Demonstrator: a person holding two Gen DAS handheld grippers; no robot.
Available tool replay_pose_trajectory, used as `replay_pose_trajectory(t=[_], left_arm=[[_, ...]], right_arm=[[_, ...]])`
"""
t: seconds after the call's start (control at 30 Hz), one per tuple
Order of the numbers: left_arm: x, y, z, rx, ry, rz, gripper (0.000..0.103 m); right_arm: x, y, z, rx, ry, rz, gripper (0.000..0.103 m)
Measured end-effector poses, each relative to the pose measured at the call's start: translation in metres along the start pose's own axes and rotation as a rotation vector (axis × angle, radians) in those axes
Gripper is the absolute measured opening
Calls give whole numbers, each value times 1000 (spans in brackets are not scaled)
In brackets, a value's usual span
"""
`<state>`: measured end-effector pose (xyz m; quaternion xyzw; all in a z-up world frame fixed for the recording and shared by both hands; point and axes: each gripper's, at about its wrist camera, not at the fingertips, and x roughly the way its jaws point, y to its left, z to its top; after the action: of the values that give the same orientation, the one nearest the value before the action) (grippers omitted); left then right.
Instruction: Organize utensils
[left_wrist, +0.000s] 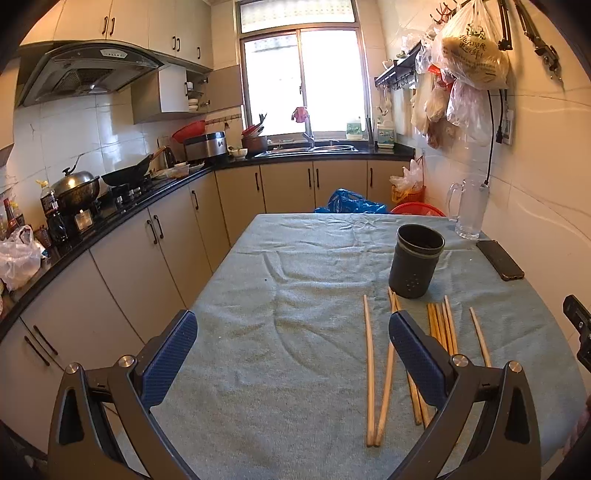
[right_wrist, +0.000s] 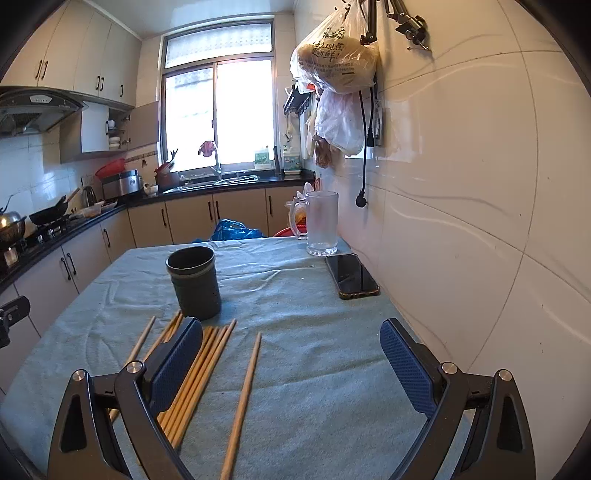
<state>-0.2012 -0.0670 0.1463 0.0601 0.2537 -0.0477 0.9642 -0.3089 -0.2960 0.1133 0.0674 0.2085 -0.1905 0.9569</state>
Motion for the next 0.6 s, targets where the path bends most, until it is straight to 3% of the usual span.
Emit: replay_pose_trajectory(t=[0.4,0.6], left_arm=[[-4,0,-6,18,24,-1,103],[9,6,-9,-2,75,-44,103]], right_arm=[[-7,0,-7,4,12,-2,99],[2,-1,-13,8,38,-2,99]])
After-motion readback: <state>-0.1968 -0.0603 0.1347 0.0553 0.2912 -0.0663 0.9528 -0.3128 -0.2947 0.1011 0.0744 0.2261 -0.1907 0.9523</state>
